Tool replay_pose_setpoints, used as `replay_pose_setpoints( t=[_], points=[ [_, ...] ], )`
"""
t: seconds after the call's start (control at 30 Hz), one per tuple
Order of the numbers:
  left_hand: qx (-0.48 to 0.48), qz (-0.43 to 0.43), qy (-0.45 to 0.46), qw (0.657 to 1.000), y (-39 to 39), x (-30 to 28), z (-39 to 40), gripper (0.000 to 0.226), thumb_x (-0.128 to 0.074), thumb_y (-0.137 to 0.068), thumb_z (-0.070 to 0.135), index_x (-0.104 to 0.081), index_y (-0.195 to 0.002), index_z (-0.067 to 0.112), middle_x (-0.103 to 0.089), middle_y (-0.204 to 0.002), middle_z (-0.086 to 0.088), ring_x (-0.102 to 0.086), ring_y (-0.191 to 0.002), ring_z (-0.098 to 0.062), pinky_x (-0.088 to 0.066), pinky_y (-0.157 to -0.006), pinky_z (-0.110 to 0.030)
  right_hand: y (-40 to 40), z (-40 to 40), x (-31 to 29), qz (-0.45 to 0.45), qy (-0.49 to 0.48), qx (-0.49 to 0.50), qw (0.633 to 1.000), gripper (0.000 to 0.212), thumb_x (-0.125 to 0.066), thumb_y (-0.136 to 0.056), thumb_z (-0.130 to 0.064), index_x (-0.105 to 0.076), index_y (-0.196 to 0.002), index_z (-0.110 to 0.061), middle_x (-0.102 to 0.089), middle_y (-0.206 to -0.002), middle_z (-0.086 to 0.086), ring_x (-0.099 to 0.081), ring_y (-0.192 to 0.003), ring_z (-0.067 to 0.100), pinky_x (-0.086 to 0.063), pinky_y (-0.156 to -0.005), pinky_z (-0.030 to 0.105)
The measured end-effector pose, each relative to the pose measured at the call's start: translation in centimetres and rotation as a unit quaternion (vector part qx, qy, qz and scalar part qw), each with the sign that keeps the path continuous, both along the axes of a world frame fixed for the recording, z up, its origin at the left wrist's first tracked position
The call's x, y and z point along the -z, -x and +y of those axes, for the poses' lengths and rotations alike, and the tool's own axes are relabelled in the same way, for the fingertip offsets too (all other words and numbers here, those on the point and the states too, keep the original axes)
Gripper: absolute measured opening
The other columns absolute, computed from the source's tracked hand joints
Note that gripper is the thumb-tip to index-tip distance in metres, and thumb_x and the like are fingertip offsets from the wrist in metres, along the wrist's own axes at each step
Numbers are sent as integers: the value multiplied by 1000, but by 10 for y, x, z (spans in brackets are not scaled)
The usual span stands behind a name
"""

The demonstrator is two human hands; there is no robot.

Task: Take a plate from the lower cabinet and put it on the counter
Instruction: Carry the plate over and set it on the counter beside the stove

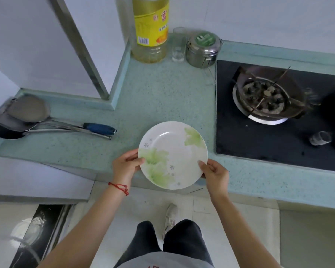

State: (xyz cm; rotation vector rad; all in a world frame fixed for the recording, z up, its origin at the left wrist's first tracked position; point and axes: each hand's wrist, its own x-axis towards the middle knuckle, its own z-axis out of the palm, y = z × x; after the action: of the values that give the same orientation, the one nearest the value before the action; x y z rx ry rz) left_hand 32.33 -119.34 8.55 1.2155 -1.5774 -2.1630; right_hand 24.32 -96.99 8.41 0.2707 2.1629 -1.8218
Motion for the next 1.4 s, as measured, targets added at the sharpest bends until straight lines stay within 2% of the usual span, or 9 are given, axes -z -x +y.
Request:
replay_pose_setpoints(
  t=[0.17, 0.43, 0.63, 0.77, 0.9, 1.03, 1.17, 1.27, 1.4],
  points=[
    [-12, 1, 1, 1000, 43, 1, -7, 39, -60, -70, -17, -64, -105, 1, -69, -92, -9, -71, -67, -12, -56, -55, -20, 43, -9, 1, -11, -2, -9, 1000, 12, -64, -83, -13, -67, -74, -19, -69, -60, -10, -64, -58, 0, -51, -53, 11],
    [-3, -12, -15, 1000, 101, 7, -35, 43, -57, -72, -17, -59, -111, -1, -64, -106, -15, -67, -75, -16, -57, -57, -19, 96, -38, 5, -23, -18, 9, 1000, 6, -66, -82, -14, -68, -80, -19, -71, -70, -10, -66, -67, 2, -54, -62, 18],
    [-2, -18, -6, 1000, 131, 10, -58, 42, -60, -70, -16, -65, -102, 11, -68, -96, -10, -69, -66, -8, -55, -54, -17, 122, -64, 5, -26, -43, 19, 999, 18, -67, -81, -15, -67, -68, -28, -70, -68, -8, -65, -71, 13, -55, -71, 27],
    [-7, -27, -8, 1000, 145, 13, -70, 40, -60, -70, -17, -67, -98, 10, -69, -90, -7, -69, -66, -7, -54, -54, -17, 136, -77, 4, -20, -64, 19, 998, 12, -66, -82, -15, -67, -70, -19, -73, -80, 7, -66, -76, 27, -57, -72, 37],
    [-3, -23, -8, 1000, 158, 15, -78, 38, -60, -70, -17, -66, -100, 6, -72, -77, 2, -69, -66, -7, -54, -54, -17, 148, -85, 5, -16, -66, 21, 997, 22, -65, -82, -14, -65, -65, -29, -71, -66, -12, -64, -66, 15, -55, -61, 17],
    [2, -20, -7, 1000, 169, 15, -83, 39, -59, -71, -17, -66, -97, 11, -68, -87, -5, -69, -64, -6, -54, -54, -17, 156, -91, 6, -20, -81, 21, 996, 10, -65, -82, -16, -66, -73, -12, -71, -83, 18, -63, -81, 35, -55, -77, 43],
    [5, -26, 0, 1000, 176, 17, -86, 39, -59, -70, -17, -64, -103, 3, -67, -92, -8, -68, -64, -8, -56, -56, -19, 162, -95, 6, -18, -74, 17, 997, 20, -65, -82, -16, -64, -66, -29, -69, -70, -7, -64, -66, 10, -51, -58, 12],
    [9, -36, 10, 999, 178, 19, -89, 40, -60, -70, -17, -63, -106, 1, -67, -95, -11, -67, -71, -13, -58, -61, -21, 165, -97, 7, -23, -86, 18, 996, 16, -65, -82, -15, -64, -72, -27, -68, -72, -10, -63, -69, 4, -49, -55, 8],
    [20, -47, 27, 998, 180, 22, -91, 39, -62, -69, -16, -65, -103, 4, -68, -89, -7, -67, -71, -12, -58, -61, -20, 166, -101, 8, -22, -126, 23, 992, 8, -64, -83, -16, -64, -75, -15, -73, -79, 7, -67, -80, 26, -56, -68, 35]
  ],
)
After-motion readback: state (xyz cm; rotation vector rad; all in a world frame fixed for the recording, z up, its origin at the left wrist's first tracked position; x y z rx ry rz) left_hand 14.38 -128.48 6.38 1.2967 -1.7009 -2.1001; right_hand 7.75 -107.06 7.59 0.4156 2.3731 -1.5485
